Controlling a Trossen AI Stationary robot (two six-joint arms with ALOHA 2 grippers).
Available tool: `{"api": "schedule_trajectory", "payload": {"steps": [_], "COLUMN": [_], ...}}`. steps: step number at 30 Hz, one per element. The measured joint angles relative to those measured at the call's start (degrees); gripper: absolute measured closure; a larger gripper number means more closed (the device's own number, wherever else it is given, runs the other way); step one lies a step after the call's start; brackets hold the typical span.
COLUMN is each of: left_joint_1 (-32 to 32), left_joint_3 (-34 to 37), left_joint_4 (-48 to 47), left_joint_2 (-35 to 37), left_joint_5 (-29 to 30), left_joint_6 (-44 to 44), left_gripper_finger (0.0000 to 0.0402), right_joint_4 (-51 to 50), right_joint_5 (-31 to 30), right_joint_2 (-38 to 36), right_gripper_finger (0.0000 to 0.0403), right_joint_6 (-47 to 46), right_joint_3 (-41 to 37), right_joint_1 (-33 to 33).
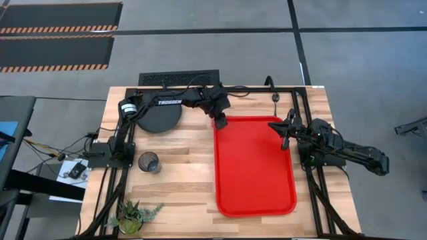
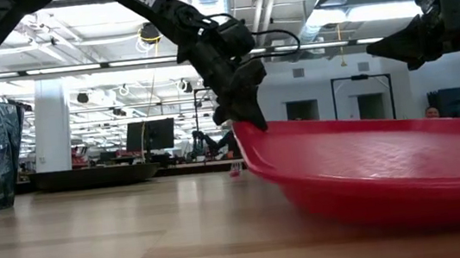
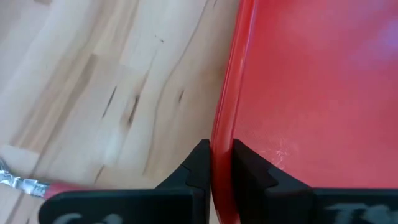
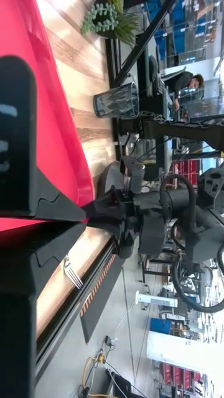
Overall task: Pick and place plate/cup/fork/spoon on tray
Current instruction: Prepare the red serving tray to the center of the table
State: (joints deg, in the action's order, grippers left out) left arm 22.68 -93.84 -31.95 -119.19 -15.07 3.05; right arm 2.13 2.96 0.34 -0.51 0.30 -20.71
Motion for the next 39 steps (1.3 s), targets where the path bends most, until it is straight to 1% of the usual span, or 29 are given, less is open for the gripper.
{"api": "schedule_trajectory", "payload": {"steps": [5,8,16,21,25,27,34,39], "left_joint_1": [-0.02,0.19,1.88,2.05,2.55,2.91,2.27,2.23], "left_joint_3": [0.62,3.68,16.83,26.33,33.11,35.59,40.1,41.37], "left_joint_4": [-3.31,-2.76,5.3,10.77,15.84,16.68,20.14,22.99], "left_joint_2": [1.46,3.06,12.53,19.66,23.88,25.55,28.3,28.3], "left_joint_5": [0.55,0.82,1.94,4.43,4.41,4.7,6.11,4.73], "left_joint_6": [0.64,1.17,5.54,10.03,14.39,15.91,17.11,16.89], "left_gripper_finger": [0.0378,0.0379,0.0379,0.0379,0.038,0.038,0.038,0.038], "right_joint_4": [-0.01,-0.02,-0.02,-0.02,-0.02,0.0,0.0,-0.02], "right_joint_5": [-0.02,-0.02,-0.04,-0.04,-0.04,-0.04,-0.04,-0.04], "right_joint_2": [0.0,0.0,0.0,0.0,0.02,0.02,0.02,0.01], "right_gripper_finger": [0.0365,0.0365,0.0365,0.0365,0.0365,0.0365,0.0365,0.0365], "right_joint_6": [0.0,0.02,0.01,0.01,0.02,0.0,0.02,0.01], "right_joint_3": [0.0,0.02,0.0,0.0,0.01,0.0,0.0,0.01], "right_joint_1": [0.0,0.0,-0.01,0.0,0.0,0.0,0.0,0.0]}}
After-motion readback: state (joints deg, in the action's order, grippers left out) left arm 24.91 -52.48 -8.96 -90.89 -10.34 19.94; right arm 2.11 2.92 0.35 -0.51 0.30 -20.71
